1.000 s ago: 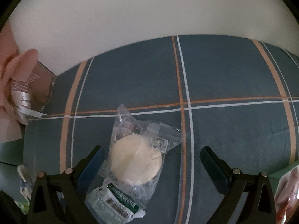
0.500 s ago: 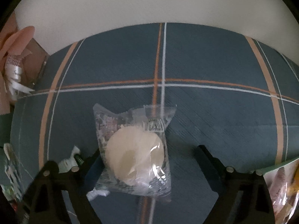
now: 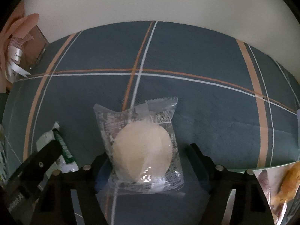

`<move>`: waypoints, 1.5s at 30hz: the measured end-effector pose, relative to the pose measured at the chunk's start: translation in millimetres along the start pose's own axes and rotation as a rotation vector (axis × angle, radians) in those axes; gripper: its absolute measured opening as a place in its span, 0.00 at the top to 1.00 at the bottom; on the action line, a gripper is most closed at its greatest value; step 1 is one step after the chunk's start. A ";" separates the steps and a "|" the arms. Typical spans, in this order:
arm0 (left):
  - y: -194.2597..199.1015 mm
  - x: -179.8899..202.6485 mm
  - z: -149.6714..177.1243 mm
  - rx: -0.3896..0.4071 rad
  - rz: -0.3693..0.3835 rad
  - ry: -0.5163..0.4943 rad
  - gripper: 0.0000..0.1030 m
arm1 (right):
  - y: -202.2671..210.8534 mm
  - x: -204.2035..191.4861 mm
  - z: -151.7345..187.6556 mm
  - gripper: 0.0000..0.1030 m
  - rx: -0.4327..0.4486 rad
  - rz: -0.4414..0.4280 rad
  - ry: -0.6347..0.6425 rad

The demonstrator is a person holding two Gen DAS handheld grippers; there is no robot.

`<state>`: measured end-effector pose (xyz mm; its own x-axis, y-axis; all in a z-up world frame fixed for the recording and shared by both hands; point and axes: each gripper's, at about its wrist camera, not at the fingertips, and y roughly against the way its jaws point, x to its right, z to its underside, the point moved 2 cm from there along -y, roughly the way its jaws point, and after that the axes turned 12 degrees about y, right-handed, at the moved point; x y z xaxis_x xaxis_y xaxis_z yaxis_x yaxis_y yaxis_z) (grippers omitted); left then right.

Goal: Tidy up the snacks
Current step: 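Grasp the pale green pack with the left tool while the right tool grasps the wrapped bun, then carry the pale green pack and wrapped bun over the white tray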

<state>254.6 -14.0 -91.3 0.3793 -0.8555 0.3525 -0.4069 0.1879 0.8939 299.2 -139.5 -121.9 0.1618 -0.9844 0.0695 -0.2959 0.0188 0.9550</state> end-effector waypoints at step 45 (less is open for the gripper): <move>103.1 57.9 28.9 0.077 0.146 -0.065 0.49 | 89.6 22.9 38.7 0.46 0.081 0.009 -0.086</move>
<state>210.6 -58.1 13.3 0.2583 -0.8516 0.4562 -0.5168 0.2772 0.8100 240.0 -167.1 -45.9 0.0786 -0.9957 0.0501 -0.3725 0.0173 0.9279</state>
